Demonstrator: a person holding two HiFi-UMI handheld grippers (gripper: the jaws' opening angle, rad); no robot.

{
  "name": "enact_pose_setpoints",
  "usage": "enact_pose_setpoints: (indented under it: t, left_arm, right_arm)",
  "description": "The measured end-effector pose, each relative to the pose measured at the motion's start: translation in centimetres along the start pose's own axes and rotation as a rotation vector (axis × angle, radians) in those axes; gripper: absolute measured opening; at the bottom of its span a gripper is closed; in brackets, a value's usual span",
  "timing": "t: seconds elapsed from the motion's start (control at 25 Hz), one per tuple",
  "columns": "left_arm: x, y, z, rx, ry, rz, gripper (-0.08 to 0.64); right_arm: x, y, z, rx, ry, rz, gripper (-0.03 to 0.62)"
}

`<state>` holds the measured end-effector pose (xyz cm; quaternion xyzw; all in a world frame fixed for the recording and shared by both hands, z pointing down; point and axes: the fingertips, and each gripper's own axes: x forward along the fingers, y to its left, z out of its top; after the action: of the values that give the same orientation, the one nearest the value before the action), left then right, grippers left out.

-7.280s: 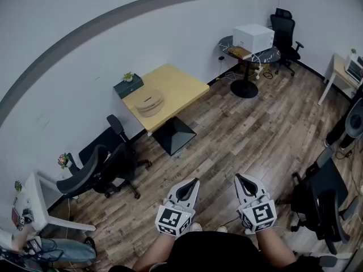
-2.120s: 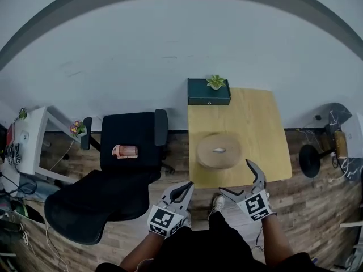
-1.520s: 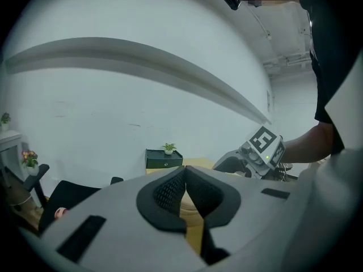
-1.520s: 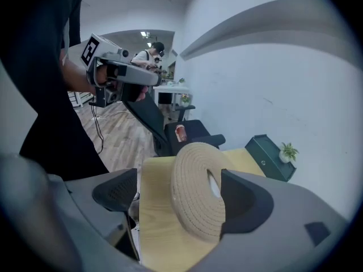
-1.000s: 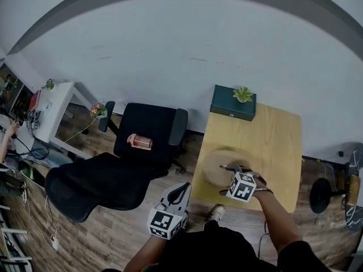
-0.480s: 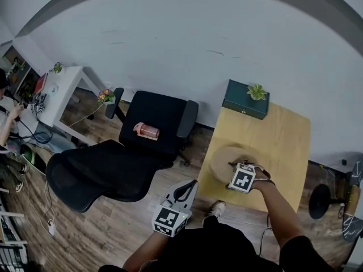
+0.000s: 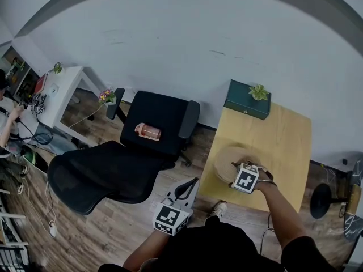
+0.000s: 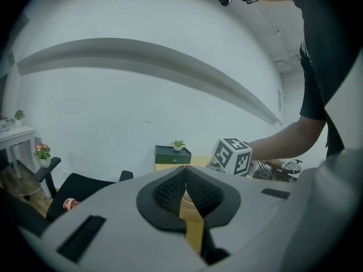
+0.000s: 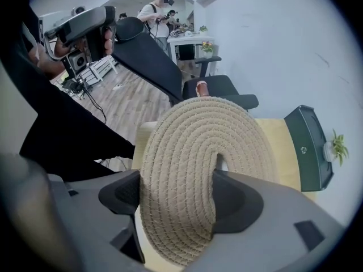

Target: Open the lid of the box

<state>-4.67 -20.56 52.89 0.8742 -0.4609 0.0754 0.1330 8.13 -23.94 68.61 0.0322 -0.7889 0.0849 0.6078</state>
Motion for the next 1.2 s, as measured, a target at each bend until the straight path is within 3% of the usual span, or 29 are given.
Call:
enact_pose_setpoints:
  t: [0.44,0.68,1.2]
  left_arm:
    - [0.6,-0.5,0.6,0.019,-0.004,-0.054,0.018]
    - [1.7,-2.1,0.6,0.031,0.001,-0.111,0.018]
    - [5.8,-7.5,0.9,0.052,0.007,-0.247,0.019]
  right_arm:
    - [-3.5,0.4,-0.1,0.032,-0.033,-0.134,0.377]
    - [-5.8,1.3,-2.4,0.050,-0.010,-0.203,0.377]
    - [-7.9,2.9,-13.5,0.238,0.032,-0.229,0.377]
